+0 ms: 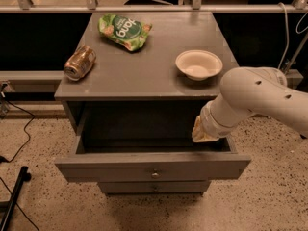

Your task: Open top drawer

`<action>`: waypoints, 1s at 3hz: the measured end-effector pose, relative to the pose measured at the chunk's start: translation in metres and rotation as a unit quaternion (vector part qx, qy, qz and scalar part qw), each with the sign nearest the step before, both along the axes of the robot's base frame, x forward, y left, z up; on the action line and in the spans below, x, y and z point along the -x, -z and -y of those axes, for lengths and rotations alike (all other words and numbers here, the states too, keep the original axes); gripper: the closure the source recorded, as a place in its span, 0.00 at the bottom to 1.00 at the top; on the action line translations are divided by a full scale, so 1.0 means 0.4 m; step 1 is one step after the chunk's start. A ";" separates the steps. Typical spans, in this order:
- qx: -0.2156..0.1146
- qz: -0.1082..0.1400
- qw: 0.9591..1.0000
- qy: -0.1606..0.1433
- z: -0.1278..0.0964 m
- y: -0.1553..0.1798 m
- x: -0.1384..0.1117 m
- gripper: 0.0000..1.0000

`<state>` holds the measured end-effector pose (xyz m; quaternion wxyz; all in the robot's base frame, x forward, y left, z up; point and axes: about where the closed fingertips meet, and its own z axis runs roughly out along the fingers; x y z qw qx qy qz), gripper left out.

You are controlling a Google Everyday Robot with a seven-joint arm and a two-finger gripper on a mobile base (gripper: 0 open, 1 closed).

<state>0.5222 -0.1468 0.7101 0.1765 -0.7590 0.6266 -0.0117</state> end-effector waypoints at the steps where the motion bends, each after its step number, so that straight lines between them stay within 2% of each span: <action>1: 0.004 -0.020 1.000 0.007 0.013 0.062 -0.026 0.88; 2: -0.001 -0.040 0.999 0.014 0.025 0.129 -0.035 1.00; 3: -0.006 -0.073 0.997 0.014 0.040 0.185 -0.022 1.00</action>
Offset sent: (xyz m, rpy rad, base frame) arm 0.0199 -0.0161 -0.0822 0.0130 0.1281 -0.0469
